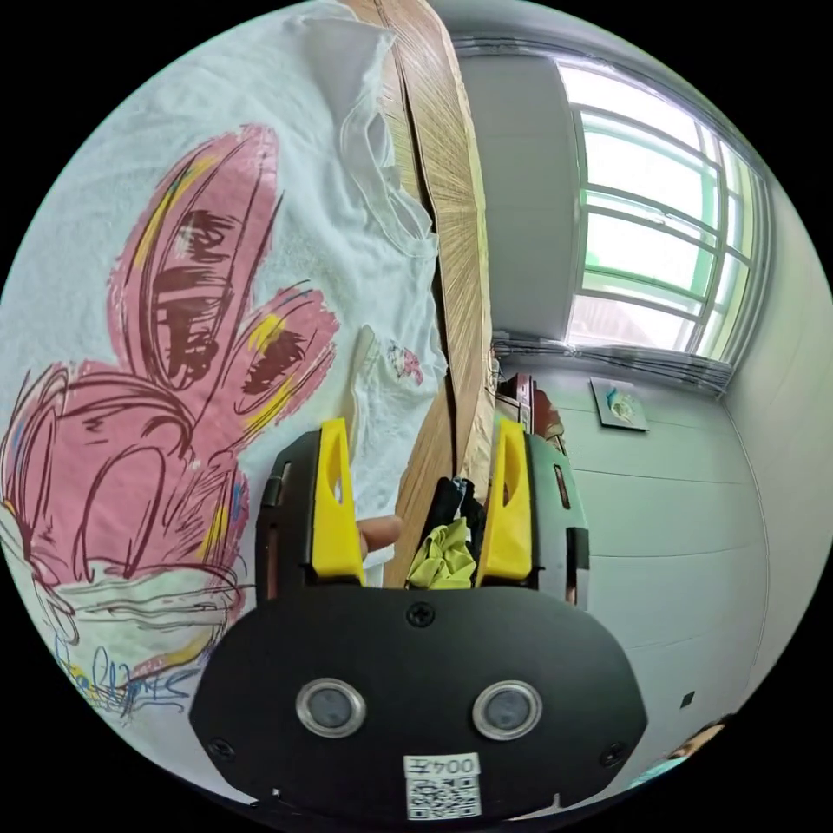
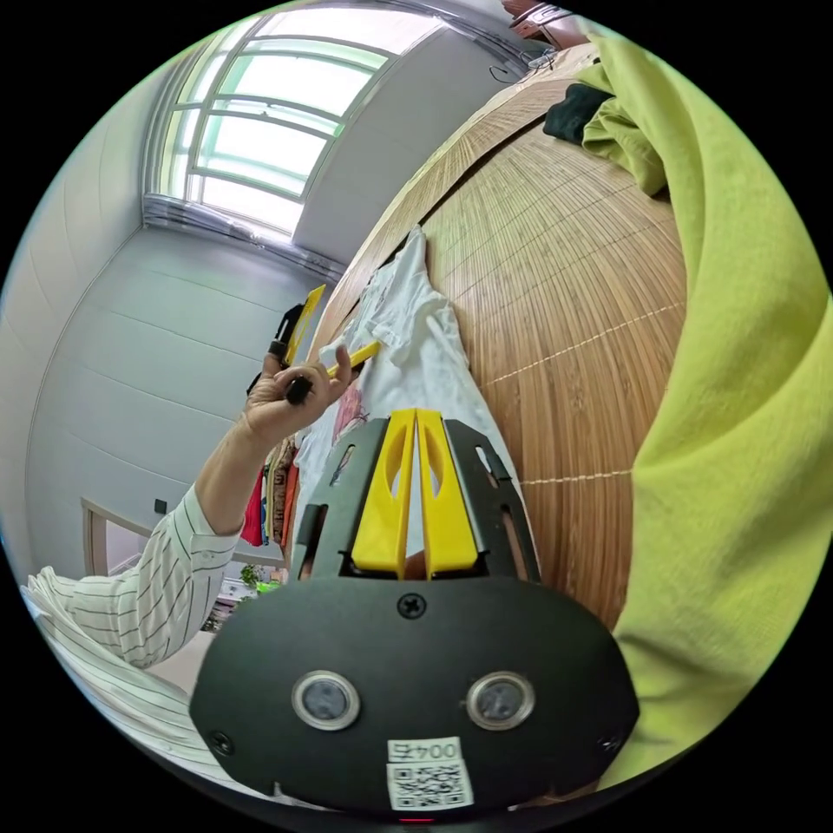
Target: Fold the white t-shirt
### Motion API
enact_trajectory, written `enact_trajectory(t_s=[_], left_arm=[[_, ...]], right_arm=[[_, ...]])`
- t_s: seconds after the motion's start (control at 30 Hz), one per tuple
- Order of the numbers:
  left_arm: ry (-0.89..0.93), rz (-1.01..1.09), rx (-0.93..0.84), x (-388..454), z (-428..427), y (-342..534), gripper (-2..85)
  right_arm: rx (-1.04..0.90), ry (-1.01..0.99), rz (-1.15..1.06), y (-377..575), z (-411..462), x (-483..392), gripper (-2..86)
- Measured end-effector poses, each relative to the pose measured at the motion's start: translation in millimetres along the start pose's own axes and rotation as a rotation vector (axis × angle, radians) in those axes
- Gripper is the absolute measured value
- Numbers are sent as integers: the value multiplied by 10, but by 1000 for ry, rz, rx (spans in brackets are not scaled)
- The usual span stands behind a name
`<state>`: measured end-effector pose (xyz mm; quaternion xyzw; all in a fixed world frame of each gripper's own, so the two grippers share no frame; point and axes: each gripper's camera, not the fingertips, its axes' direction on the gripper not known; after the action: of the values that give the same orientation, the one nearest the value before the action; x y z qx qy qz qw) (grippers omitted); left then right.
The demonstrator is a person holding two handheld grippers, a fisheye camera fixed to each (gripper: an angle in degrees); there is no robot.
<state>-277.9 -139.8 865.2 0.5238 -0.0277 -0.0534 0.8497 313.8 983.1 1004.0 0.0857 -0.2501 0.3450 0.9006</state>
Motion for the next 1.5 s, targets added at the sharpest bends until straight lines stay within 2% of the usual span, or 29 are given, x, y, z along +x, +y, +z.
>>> enact_trajectory(t_s=[0.13, 0.3, 0.5, 0.67, 0.8, 0.93, 1.0, 1.1, 1.17, 1.23, 1.33, 1.4, 1.5], left_arm=[[-17, -10, 4, 101, -205, 45, 252], [-29, 217, -72, 362, -647, 326, 251], [-203, 502, -73, 107, -1923, 1085, 244], [-345, 635, 96, -267, -3328, 1465, 226], [-373, 635, 166, -445, -3827, 1400, 215], [-340, 611, 197, -594, -4160, 1247, 206], [-360, 616, 190, -639, -4242, 1174, 202], [-344, 627, 194, -726, -4394, 1072, 193], [-340, 609, 241, -776, -4554, 1018, 187], [-338, 559, 296, -820, -4688, 1011, 183], [-318, 493, 324, -826, -4751, 1038, 178], [-355, 541, 273, -745, -4645, 1076, 179], [-397, 562, 237, -669, -4686, 1078, 178]], right_arm=[[-4, 3, -3, 11, 116, -62, -7], [-2, 14, 1, 25, 293, -161, -7], [6, 55, -23, 56, 490, -329, -7], [102, 124, -72, 60, 583, -678, -7], [136, 241, -117, -346, 1037, -1147, -7], [75, 386, -141, -636, 1625, -1363, -7], [-33, 547, -120, -717, 1973, -1346, -7], [71, 485, -13, -696, 1895, -1525, -6], [136, 475, -97, -591, 1929, -1907, -5], [65, 443, -235, -491, 2209, -2403, -2], [-124, 405, -520, -214, 3027, -3375, 16], [-282, 395, -732, 69, 3813, -4109, 42], [-415, 440, -923, 377, 4699, -4788, 56]])
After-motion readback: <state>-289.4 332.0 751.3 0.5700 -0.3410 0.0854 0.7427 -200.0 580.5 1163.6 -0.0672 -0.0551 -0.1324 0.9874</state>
